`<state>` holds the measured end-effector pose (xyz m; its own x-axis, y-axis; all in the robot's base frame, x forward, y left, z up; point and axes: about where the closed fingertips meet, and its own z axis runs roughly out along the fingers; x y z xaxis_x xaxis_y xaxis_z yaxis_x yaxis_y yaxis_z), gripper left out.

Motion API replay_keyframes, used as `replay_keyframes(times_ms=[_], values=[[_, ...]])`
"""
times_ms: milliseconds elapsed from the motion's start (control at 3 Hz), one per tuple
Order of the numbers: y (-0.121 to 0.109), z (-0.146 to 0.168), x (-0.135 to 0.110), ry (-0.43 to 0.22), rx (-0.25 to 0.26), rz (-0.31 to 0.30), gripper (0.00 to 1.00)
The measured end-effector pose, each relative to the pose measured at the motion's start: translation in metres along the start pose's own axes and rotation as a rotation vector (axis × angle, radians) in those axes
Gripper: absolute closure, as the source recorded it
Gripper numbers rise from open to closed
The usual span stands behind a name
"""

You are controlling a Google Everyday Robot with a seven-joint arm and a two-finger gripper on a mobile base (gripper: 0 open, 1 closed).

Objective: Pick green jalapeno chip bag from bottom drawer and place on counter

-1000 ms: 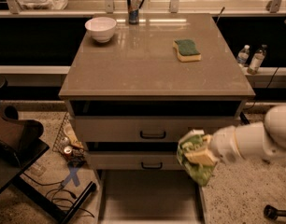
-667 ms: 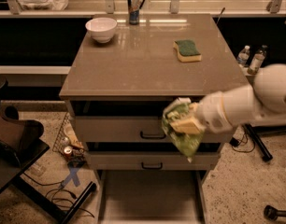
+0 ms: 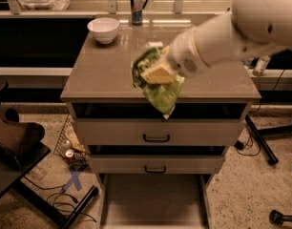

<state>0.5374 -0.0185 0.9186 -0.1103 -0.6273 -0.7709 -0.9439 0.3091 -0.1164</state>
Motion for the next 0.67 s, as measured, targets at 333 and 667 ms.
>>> replay_keyframes(times_ms=[333,667], values=[[-0.013,0.017,-0.068,-0.051,-0.032,-0.111,1.0],[-0.037,0.062,-0.114,-0.119,-0.088,-0.256,1.0]])
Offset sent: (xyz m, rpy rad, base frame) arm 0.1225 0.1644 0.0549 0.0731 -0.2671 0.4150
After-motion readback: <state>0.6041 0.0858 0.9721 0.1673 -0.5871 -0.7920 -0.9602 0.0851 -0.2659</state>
